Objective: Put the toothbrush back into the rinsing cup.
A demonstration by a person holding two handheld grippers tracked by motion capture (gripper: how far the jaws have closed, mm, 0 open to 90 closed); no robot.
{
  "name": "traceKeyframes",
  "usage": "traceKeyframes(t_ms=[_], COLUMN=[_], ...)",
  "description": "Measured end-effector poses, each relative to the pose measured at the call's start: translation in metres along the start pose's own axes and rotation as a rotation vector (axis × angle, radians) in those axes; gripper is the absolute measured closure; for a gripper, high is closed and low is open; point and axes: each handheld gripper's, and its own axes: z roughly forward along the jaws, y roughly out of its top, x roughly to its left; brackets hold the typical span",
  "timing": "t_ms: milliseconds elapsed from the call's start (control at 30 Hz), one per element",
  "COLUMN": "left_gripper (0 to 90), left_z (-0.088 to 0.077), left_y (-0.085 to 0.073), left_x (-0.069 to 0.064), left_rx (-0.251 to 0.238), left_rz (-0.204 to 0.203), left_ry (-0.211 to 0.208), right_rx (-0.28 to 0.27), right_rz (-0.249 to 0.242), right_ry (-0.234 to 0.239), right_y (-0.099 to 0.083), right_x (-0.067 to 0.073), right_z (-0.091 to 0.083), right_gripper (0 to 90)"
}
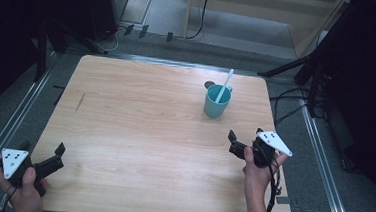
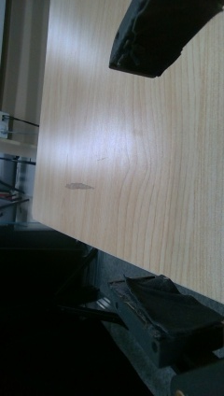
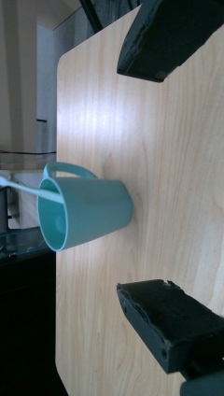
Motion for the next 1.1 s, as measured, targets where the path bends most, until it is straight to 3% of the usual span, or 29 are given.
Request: traceKeyframes(t_ms=[300,733,1100], left_gripper=[0.0,0.0,0.0], left_z=[0.0,0.0,0.0], left_y=[0.0,0.0,0.0], left_x=[0.0,-0.002,-0.004], left_rx=[0.0,-0.001,-0.002], left_rz=[0.006,0.02,0.038], left_ry=[0.0,0.005,0.009], right_rx=[0.019,0.044,0.065], right_rz=[0.019,0.059,0.084], right_ry=[-0.014,-0.073,-0.088], right_y=[-0.022,-0.058,-0.076], right_x=[-0.017,-0.051,-0.073], right_z=[-0.015,-0.039,-0.062], right_gripper=[0.0,0.0,0.0])
